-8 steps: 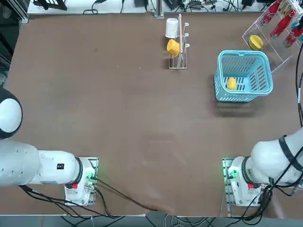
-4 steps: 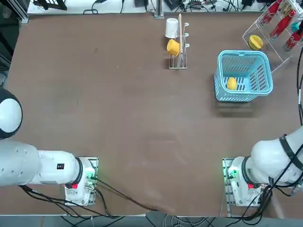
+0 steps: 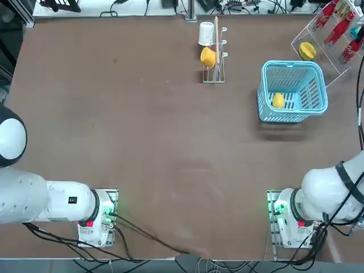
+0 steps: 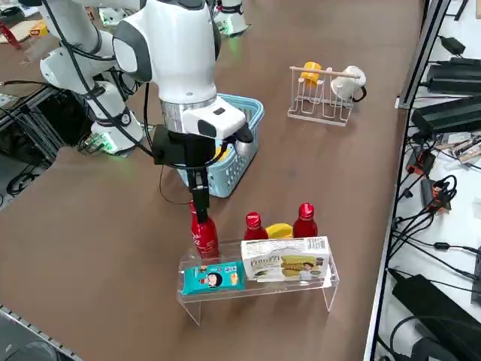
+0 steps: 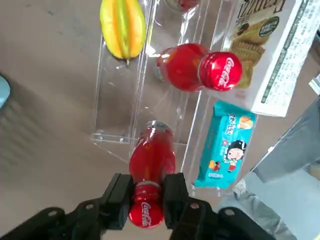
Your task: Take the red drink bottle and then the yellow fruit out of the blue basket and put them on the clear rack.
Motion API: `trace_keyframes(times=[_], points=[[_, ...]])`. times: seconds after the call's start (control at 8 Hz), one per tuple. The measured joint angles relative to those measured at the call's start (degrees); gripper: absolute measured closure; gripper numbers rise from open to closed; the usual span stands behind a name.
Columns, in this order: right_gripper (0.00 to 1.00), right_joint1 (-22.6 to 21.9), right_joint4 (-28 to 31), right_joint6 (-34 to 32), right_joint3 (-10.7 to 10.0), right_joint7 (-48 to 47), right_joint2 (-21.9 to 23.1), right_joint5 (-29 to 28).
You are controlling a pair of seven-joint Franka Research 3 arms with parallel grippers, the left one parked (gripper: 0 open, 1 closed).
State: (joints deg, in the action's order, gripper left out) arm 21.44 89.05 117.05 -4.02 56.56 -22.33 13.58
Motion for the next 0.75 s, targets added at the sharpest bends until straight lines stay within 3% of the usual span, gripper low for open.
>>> trace_keyframes(times=[0.62, 0.75], points=[[0.62, 0.9, 0.0, 0.0, 0.0, 0.0, -1.2, -0.7], [0.46, 1.1, 0.0, 0.1, 0.0, 0.0, -1.3, -0.7]])
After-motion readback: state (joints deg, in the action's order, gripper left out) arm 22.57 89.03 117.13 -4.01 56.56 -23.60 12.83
